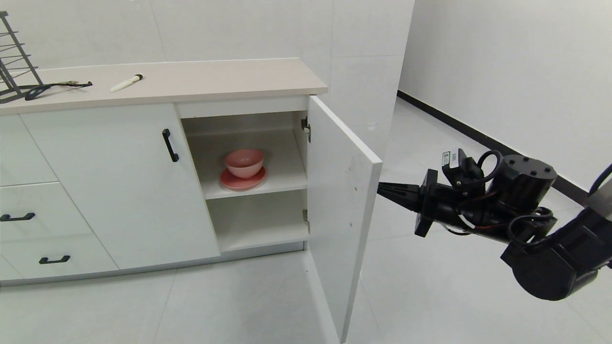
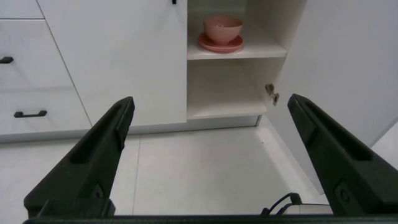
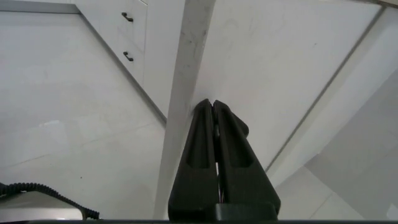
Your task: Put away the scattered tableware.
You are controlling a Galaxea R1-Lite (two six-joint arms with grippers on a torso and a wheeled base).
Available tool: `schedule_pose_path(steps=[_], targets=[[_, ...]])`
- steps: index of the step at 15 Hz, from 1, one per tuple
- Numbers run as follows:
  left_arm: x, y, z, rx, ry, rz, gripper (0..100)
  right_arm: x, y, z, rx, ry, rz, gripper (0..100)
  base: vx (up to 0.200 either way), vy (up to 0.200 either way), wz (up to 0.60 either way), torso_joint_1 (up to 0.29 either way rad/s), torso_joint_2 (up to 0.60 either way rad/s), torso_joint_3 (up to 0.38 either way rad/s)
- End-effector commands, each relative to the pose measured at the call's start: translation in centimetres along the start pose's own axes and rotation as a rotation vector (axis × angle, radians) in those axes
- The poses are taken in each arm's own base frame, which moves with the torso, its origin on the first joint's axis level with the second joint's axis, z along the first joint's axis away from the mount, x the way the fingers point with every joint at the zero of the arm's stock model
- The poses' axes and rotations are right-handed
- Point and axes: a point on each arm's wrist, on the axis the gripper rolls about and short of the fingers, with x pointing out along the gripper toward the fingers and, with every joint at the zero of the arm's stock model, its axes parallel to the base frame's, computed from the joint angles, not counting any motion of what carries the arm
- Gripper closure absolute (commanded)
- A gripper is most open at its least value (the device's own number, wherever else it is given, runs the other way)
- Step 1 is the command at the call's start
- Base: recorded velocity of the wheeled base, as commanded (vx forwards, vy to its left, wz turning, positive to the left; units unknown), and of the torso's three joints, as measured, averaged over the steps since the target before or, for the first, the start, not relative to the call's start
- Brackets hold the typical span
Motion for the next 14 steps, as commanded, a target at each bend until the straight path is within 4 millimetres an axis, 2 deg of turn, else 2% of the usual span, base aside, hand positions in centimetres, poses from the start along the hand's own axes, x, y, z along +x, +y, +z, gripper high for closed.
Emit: schedule_pose_path(steps=[1, 4, 6, 11, 14], targets=[[0.0, 0.0, 0.0, -0.001, -0.001, 0.000, 0, 0.7, 0.7, 0.4, -0.009, -0.014, 0.029, 100, 0.000, 0.000, 0.00, 0.000, 0.00, 0.000], [0.0, 0.0, 0.0, -0.001, -0.001, 0.000, 0, 1.8, 1.6, 0.7, -0.015, -0.027, 0.072, 100, 0.000, 0.000, 0.00, 0.000, 0.00, 0.000], [0.0, 0.0, 0.0, -0.001, -0.001, 0.000, 0, 3.4, 2.1, 0.2, -0.013, -0.032, 0.110, 100, 0.000, 0.000, 0.00, 0.000, 0.00, 0.000], [0.0, 0.0, 0.0, -0.001, -0.001, 0.000, 0, 6.8, 2.1, -0.9, -0.024, -0.057, 0.158, 100, 0.000, 0.000, 0.00, 0.000, 0.00, 0.000], [0.0, 0.0, 0.0, -0.001, -0.001, 0.000, 0, 7.7, 1.6, -1.5, -0.032, -0.064, 0.144, 100, 0.000, 0.000, 0.00, 0.000, 0.00, 0.000]])
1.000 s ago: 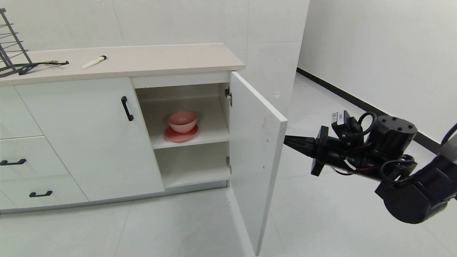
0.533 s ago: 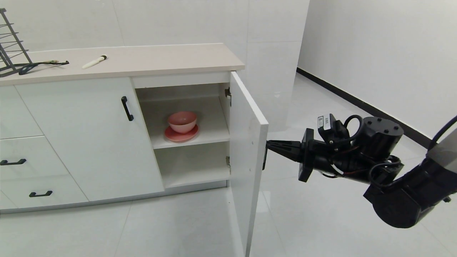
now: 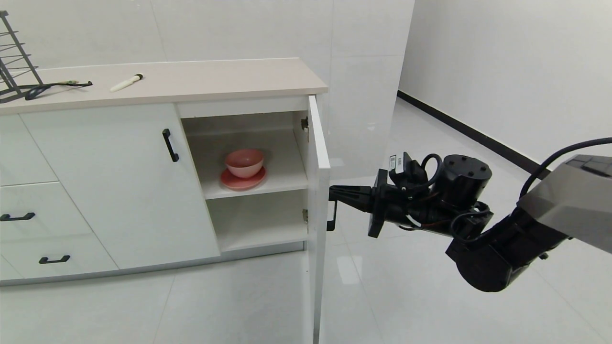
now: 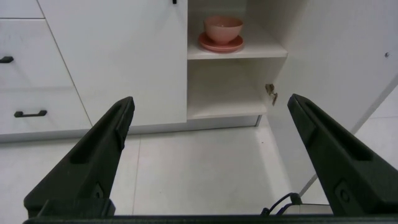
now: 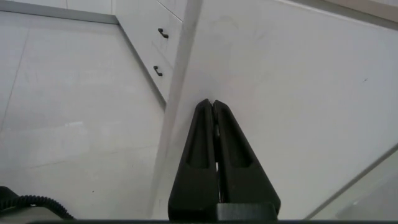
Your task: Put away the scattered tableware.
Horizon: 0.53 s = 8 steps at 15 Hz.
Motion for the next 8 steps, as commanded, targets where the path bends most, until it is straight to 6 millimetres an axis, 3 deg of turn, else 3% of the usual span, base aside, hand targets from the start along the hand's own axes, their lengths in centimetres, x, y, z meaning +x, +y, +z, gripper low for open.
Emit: schedule_pose_path(steps=[1, 8], targets=[[0.0, 0.0, 0.0, 0.000, -0.001, 0.000, 0, 0.8, -0.4, -1.2, 0.006, 0.005, 0.003, 100, 0.000, 0.000, 0.00, 0.000, 0.00, 0.000], [0.0, 0.0, 0.0, 0.000, -0.001, 0.000, 0, 4.7, 0.1, 0.1, -0.048, -0.078, 0.046, 100, 0.000, 0.000, 0.00, 0.000, 0.00, 0.000]])
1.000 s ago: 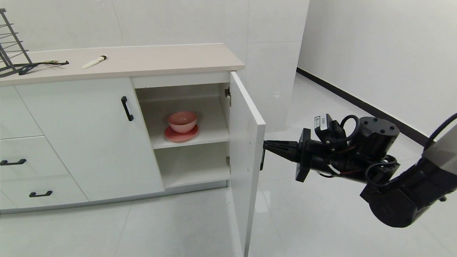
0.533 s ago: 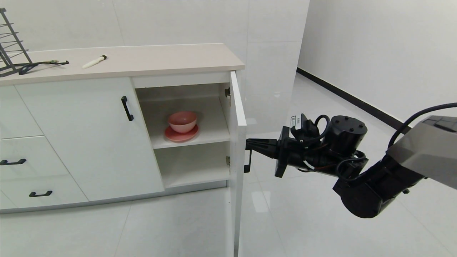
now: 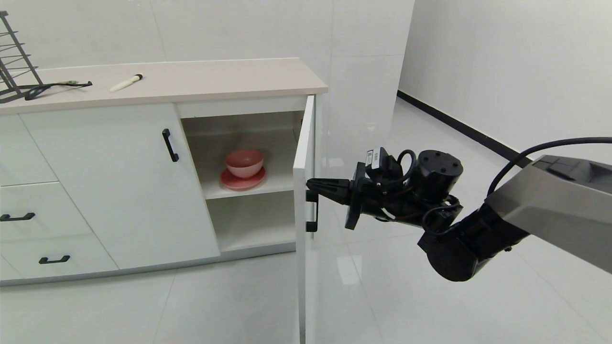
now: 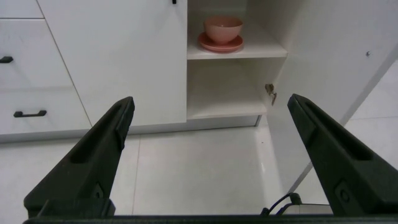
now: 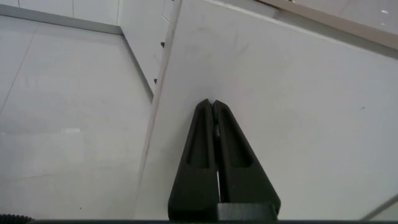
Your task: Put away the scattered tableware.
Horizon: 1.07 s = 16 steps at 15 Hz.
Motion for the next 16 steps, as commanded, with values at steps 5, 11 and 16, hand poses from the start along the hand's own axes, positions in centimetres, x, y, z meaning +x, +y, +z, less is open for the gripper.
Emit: schedule_pose_path(steps=[5, 11, 16], targets=[[0.0, 0.0, 0.0, -0.001, -0.001, 0.001, 0, 2.6, -0.2, -2.9, 0.007, 0.004, -0.031, 100, 0.000, 0.000, 0.00, 0.000, 0.00, 0.000], [0.0, 0.0, 0.0, -0.001, -0.001, 0.001, 0, 8.4, -0.9, -3.3, -0.022, -0.162, -0.060, 100, 0.000, 0.000, 0.00, 0.000, 0.00, 0.000], [0.0, 0.0, 0.0, -0.001, -0.001, 0.001, 0, 7.7, -1.8, -1.5, -0.045, -0.241, -0.111, 100, 0.000, 0.000, 0.00, 0.000, 0.00, 0.000]])
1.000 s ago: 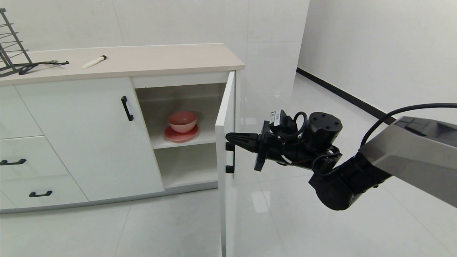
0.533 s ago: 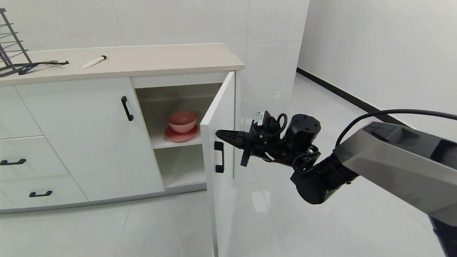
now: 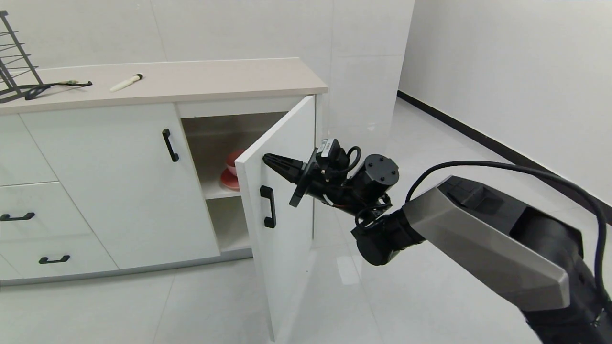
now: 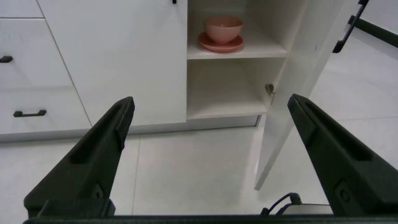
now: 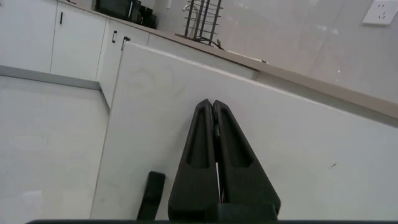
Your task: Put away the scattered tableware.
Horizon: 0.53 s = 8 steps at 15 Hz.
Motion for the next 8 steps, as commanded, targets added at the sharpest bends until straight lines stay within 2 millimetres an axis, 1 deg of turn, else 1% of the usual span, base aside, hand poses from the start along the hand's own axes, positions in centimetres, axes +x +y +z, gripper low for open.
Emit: schedule_pose_path(steps=[1, 2, 3, 4, 6, 8], targets=[[0.0, 0.0, 0.0, 0.000, -0.001, 0.001, 0, -1.8, -0.3, 2.5, 0.006, 0.024, -0.017, 100, 0.000, 0.000, 0.00, 0.000, 0.00, 0.000], [0.0, 0.0, 0.0, 0.000, -0.001, 0.001, 0, -3.0, 0.1, 4.1, 0.018, 0.046, -0.020, 100, 0.000, 0.000, 0.00, 0.000, 0.00, 0.000], [0.0, 0.0, 0.0, 0.000, -0.001, 0.001, 0, -4.2, 0.8, 5.1, 0.037, 0.078, -0.021, 100, 0.000, 0.000, 0.00, 0.000, 0.00, 0.000], [0.0, 0.0, 0.0, 0.001, -0.001, 0.001, 0, -5.3, 1.1, 5.5, 0.055, 0.105, -0.028, 100, 0.000, 0.000, 0.00, 0.000, 0.00, 0.000], [0.0, 0.0, 0.0, 0.000, -0.001, 0.001, 0, -5.9, 1.5, 5.5, 0.080, 0.128, -0.035, 100, 0.000, 0.000, 0.00, 0.000, 0.00, 0.000], [0.0, 0.0, 0.0, 0.001, -0.001, 0.002, 0, -5.7, 1.7, 5.4, 0.085, 0.127, -0.028, 100, 0.000, 0.000, 0.00, 0.000, 0.00, 0.000]])
